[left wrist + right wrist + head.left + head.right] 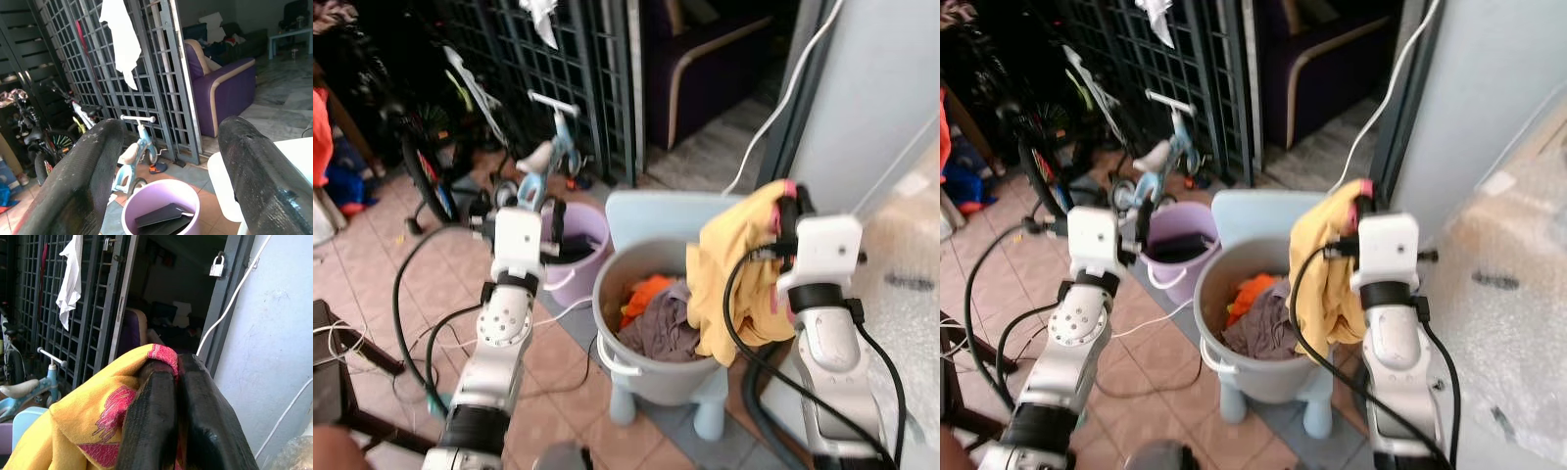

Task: Clothes washing

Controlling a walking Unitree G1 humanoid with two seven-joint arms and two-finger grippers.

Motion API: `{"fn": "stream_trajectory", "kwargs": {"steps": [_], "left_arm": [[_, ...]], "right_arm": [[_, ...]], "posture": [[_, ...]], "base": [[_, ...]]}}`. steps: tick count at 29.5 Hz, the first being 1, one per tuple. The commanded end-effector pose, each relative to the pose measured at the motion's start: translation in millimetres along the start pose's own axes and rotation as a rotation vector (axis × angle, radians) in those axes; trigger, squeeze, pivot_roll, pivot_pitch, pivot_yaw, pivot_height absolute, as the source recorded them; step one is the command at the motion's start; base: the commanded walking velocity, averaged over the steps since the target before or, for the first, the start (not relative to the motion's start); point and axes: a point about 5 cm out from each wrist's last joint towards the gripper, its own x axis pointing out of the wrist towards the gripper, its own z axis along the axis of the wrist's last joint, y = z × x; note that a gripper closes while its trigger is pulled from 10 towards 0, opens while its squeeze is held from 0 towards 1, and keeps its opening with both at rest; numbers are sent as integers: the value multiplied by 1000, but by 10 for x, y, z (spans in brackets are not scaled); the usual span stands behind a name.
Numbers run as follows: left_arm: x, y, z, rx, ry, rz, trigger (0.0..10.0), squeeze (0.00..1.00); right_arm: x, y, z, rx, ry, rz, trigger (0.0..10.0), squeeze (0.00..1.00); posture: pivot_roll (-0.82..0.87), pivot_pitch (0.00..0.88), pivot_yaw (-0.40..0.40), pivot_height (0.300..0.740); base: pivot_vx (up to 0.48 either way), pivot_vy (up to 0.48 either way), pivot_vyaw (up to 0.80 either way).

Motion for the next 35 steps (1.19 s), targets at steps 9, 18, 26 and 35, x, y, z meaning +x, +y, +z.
{"fn": "stream_trajectory", "kwargs": {"steps": [9,18,26,35], "left_arm": [[-152,79,-59,-11,42,26,10000,0],[-226,53,-69,-10,72,22,10000,0],[-228,69,-65,-1,83,8,10000,0],[-236,50,-52,-9,81,14,10000,0]], "right_arm": [[24,20,114,14,-3,7,10000,0],[4,23,114,26,16,5,10000,0],[-9,29,120,27,25,9,10000,0],[35,40,126,29,26,23,10000,0]], "posture": [[-86,21,40,740],[-90,59,53,740],[-86,74,46,740],[-79,69,36,740]], "base": [[0,0,-89],[0,0,-800],[-30,0,-800],[-239,0,-800]]}}
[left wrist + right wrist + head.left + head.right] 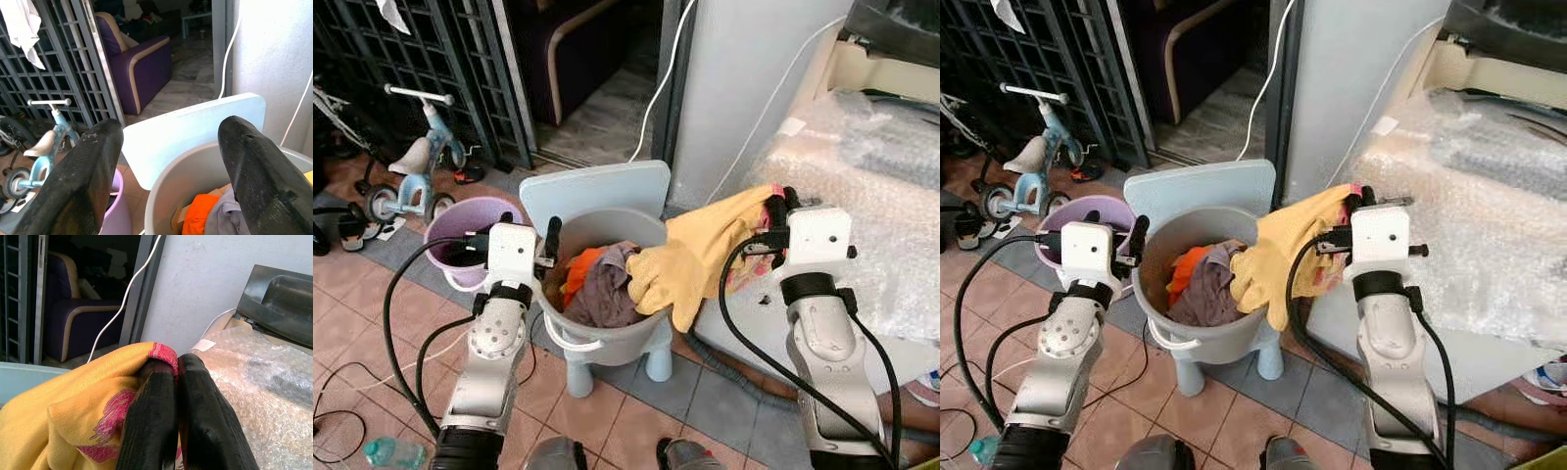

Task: Clothes washing

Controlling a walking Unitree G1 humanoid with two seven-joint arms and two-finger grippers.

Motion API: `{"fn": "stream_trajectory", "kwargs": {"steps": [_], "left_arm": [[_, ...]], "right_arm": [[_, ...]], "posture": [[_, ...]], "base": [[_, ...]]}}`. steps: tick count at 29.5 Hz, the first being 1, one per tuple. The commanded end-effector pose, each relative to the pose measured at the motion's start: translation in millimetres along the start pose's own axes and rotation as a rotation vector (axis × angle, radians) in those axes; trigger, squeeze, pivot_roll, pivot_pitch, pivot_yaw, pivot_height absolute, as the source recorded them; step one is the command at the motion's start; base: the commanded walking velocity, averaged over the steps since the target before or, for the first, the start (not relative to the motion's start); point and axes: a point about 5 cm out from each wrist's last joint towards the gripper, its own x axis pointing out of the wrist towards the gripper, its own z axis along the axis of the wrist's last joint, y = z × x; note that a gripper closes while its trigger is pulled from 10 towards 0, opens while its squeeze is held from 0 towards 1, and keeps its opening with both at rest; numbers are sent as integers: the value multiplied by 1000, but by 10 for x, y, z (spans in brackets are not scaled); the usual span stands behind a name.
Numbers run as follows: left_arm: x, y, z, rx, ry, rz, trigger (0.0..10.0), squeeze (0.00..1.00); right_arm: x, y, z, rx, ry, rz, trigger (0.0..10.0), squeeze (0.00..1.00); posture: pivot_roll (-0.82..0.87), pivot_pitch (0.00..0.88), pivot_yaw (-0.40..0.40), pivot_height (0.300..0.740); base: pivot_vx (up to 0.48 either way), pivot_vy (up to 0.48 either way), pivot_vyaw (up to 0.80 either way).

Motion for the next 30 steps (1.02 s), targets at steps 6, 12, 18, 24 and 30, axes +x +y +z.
{"fn": "stream_trajectory", "kwargs": {"steps": [6,12,18,24,30], "left_arm": [[-2,20,117,-34,-46,-21,10000,0],[-12,23,145,-49,-52,-38,10000,0],[-34,21,144,-54,-47,-56,10000,0],[-56,11,108,-52,-30,-77,10000,0],[-43,6,115,-53,-32,-77,10000,0]], "right_arm": [[48,50,86,18,-36,19,10000,0],[41,90,99,31,-38,28,10000,0],[11,90,74,27,-17,25,10000,0],[-27,114,80,29,-12,25,10000,0],[-19,111,88,25,-17,26,10000,0]], "posture": [[-57,73,26,740],[-55,88,25,740],[-56,102,27,740],[-73,116,31,740],[-68,112,28,740]], "base": [[0,0,-800],[0,0,-206],[0,-104,0],[0,-447,-800],[0,-469,-800]]}}
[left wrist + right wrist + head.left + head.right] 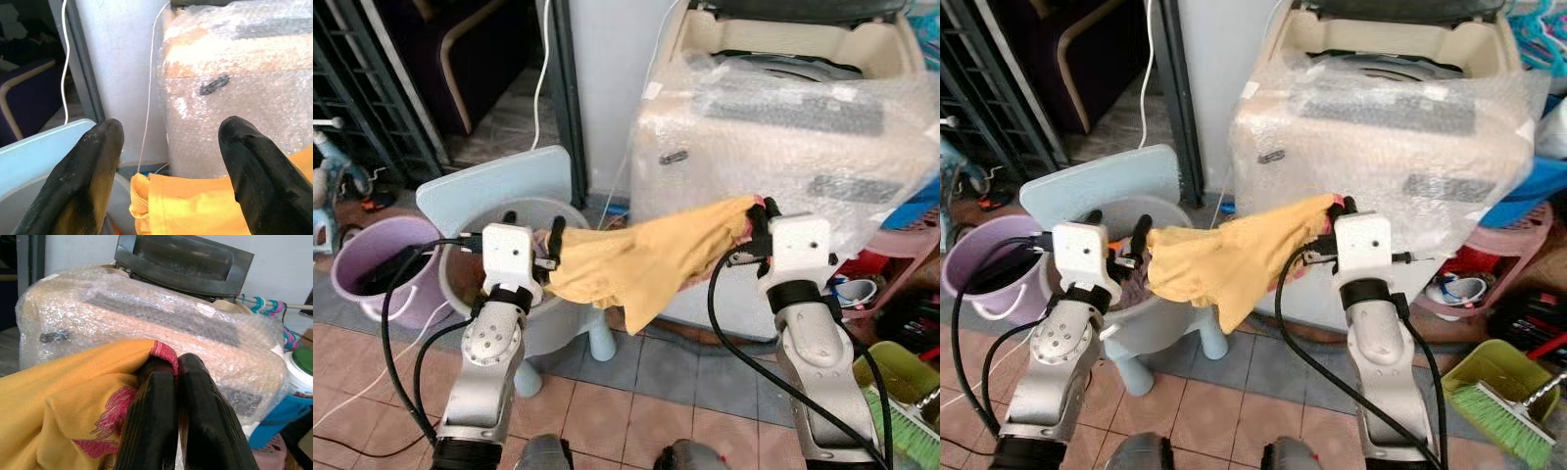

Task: Clothes washing

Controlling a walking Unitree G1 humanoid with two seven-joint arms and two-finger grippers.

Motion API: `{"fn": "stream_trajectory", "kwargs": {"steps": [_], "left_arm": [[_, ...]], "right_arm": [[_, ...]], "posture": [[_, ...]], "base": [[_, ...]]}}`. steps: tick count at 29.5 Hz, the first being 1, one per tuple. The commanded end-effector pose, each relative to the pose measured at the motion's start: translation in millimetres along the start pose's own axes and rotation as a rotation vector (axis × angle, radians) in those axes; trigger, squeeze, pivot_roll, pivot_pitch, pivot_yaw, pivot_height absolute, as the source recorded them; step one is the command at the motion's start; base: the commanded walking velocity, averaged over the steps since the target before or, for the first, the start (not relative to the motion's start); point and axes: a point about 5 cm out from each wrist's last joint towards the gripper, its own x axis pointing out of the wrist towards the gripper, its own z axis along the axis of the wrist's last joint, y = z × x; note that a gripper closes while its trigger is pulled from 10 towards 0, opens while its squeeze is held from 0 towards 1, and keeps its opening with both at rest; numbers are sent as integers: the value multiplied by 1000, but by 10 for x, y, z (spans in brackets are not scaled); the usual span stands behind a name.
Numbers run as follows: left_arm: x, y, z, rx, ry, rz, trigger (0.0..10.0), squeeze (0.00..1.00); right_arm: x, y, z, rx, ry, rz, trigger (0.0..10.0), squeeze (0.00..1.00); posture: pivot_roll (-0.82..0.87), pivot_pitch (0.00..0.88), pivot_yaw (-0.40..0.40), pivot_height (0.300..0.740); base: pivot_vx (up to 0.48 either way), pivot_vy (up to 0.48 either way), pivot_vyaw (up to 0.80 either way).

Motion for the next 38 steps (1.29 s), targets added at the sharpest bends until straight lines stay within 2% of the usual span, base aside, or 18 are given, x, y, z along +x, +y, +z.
{"fn": "stream_trajectory", "kwargs": {"steps": [1,8,14,16,22,25,29,38], "left_arm": [[-4,80,2,18,4,21,10000,0],[6,107,22,13,-2,49,10000,0],[24,135,23,11,10,85,10000,0],[29,140,27,13,7,96,10000,0],[81,157,153,14,-41,115,10000,0],[28,189,175,9,-42,126,10000,0],[-17,197,104,9,-16,125,10000,0],[-32,192,94,9,-11,119,10000,0]], "right_arm": [[32,6,127,10,-58,-10,10000,0],[115,22,155,30,-76,23,10000,0],[117,68,140,58,-69,61,10000,0],[121,82,131,37,-58,71,10000,0],[159,128,190,60,-92,113,10000,0],[170,114,207,64,-97,121,10000,0],[161,125,198,71,-91,131,10000,0],[156,131,199,68,-90,137,10000,0]], "posture": [[-64,110,27,740],[-57,116,32,740],[-51,120,37,740],[-50,119,36,740],[-41,137,33,740],[-37,159,31,740],[-36,165,25,740],[-37,163,24,740]], "base": [[0,-469,-800],[0,-181,-770],[0,0,0],[0,0,0],[0,0,375],[0,0,413],[323,274,0],[378,269,0]]}}
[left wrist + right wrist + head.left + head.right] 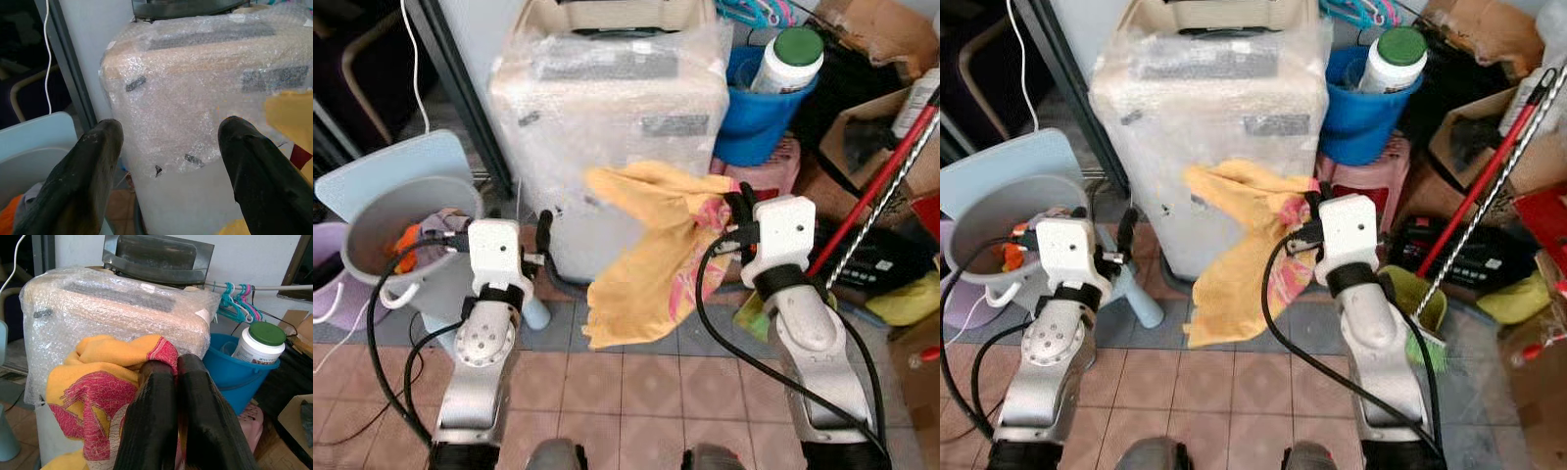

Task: Clothes washing

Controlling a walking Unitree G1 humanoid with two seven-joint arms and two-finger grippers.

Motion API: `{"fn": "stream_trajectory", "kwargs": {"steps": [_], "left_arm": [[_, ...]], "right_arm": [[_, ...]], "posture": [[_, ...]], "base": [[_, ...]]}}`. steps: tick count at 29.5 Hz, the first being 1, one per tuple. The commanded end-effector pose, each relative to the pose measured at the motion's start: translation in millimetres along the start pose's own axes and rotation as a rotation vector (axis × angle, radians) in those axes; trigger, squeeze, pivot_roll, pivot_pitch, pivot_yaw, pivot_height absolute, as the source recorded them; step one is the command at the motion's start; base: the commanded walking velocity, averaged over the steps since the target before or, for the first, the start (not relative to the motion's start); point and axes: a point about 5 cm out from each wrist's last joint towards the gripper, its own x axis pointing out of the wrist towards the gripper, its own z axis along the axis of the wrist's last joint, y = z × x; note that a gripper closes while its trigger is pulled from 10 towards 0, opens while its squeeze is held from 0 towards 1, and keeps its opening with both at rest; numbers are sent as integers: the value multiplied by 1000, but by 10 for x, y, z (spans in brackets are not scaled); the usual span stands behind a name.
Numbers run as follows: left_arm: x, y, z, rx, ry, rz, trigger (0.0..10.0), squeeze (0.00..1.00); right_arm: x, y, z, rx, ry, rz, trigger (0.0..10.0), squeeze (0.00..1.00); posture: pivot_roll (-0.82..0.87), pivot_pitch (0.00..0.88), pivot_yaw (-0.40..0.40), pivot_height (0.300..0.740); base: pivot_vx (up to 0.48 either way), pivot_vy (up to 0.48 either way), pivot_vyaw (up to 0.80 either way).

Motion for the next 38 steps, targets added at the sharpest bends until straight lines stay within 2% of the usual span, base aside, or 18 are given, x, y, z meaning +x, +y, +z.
{"fn": "stream_trajectory", "kwargs": {"steps": [1,9,13,18,22,23,24,28,30,31,32,35,36,38], "left_arm": [[-3,94,4,26,5,18,10000,0],[-11,80,-27,3,19,25,10000,0],[10,50,14,14,-14,-13,10000,0],[38,43,35,8,-15,-14,10000,0],[40,4,32,3,-12,-33,10000,0],[45,-4,35,0,-13,-35,10000,0],[45,-4,35,0,-13,-35,10000,0],[59,-17,38,-3,-14,-35,10000,0],[68,-33,42,-1,-18,-39,10000,0],[78,-45,44,-2,-20,-41,10000,0],[78,-45,44,-2,-20,-41,10000,0],[83,-49,45,-5,-20,-40,10000,0],[81,-54,46,-4,-21,-41,10000,0],[81,-56,41,-7,-18,-38,10000,0]], "right_arm": [[39,51,117,21,-55,10,10000,0],[65,38,146,12,-72,25,10000,0],[101,9,159,6,-81,13,10000,0],[217,-22,279,-24,-140,10,10000,0],[449,-152,509,-53,-222,21,10000,0],[541,-216,627,-65,-262,32,10000,0],[541,-216,627,-65,-262,32,10000,0],[756,-300,968,-88,-368,98,10000,0],[878,-333,1190,-117,-432,133,10000,0],[997,-375,1439,-140,-494,155,10000,0],[997,-375,1439,-140,-494,155,10000,0],[1151,-452,1792,-153,-579,162,10000,0],[1222,-486,1972,-167,-623,170,10000,0],[1260,-502,2080,-166,-647,173,10000,0]], "posture": [[-37,163,24,740],[-37,142,26,740],[-34,135,27,740],[-33,131,34,740],[-32,131,39,740],[-31,131,38,740],[-31,131,38,740],[-27,126,38,740],[-26,123,38,740],[-24,118,36,740],[-24,118,36,740],[-22,116,35,740],[-19,114,34,740],[-20,113,34,740]], "base": [[431,0,0],[435,0,0],[452,0,0],[478,0,0],[480,0,0],[480,0,0],[480,0,0],[480,0,0],[472,0,0],[472,0,0],[472,0,0],[472,0,0],[472,0,0],[472,0,0]]}}
